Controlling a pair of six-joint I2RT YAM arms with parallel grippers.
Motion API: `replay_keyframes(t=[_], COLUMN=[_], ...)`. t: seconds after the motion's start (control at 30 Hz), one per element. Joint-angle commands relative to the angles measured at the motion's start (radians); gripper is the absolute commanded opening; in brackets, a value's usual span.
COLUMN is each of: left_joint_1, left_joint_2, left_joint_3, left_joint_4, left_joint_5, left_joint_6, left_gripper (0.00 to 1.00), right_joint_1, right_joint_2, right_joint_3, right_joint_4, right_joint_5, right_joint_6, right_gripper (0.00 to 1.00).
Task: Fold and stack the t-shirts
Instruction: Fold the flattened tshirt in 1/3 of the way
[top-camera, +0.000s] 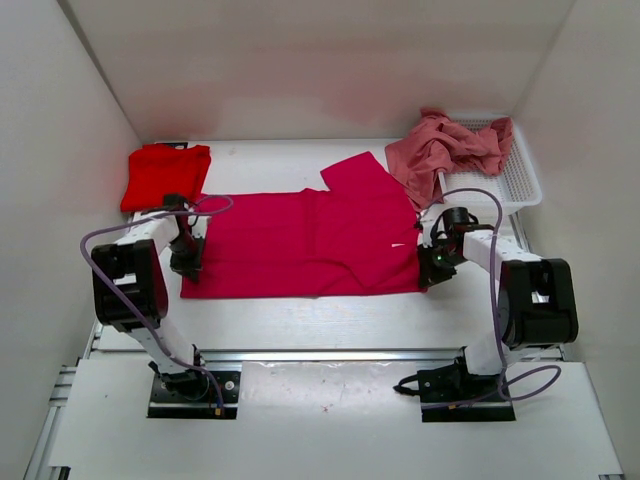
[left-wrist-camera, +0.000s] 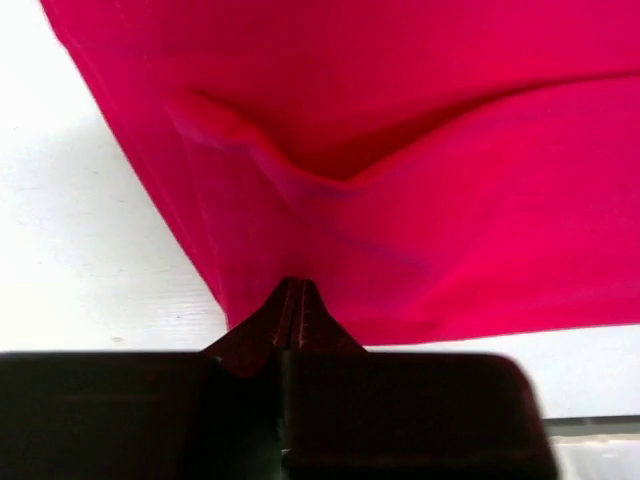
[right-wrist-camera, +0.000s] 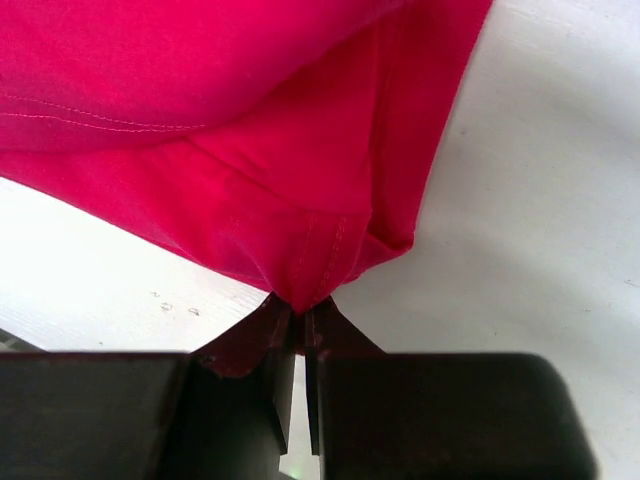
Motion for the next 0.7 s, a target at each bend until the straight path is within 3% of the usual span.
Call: replay_keyframes(t=[0.0, 0.03, 0.13, 0.33, 0.5, 0.53, 0.67], left_joint_1=[0.028, 0.038, 0.1, 0.102, 0.084, 0.069, 0.018], left_joint_2=[0.003, -0.003, -0.045, -0.157, -0.241, -0.249, -0.238], left_joint_3=[-0.024, -0.021, -0.047, -0.108, -0.123, -0.127, -0.11], left_joint_4=[0.018, 0.015, -0.003, -0.037, -0.08, -0.065, -0.01], left_joint_5=[-0.015, -0.038, -0.06, -0.144, -0.014, 0.018, 0.04], left_joint_6=[0.018, 0.024, 0.066, 0.136, 0.123, 0.121, 0.086], left_gripper=[0.04, 0.0, 0.0, 0.0, 0.01, 0.1, 0.29], right_joint_1=[-0.024, -0.039, -0.116, -0.056, 0.013, 0.012, -0.005], right_joint_2=[-0.007, -0.006, -0.033, -0.069, -0.122, -0.133, -0.127], right_joint_3=[-0.002, 0.013, 0.03, -0.025, -0.077, -0.09, -0.071], right_joint_4=[-0.004, -0.034, -0.132, -0.332, -0.32, -0.3, -0.271], right_joint_5=[0.026, 0.014, 0.0, 0.044, 0.096, 0.101, 0.112], right_joint_6=[-0.012, -0.017, -0.122, -0.325, -0.339, -0.338, -0.299], right_gripper=[0.0, 0.0, 0.0, 0.0, 0.0, 0.05, 0.35])
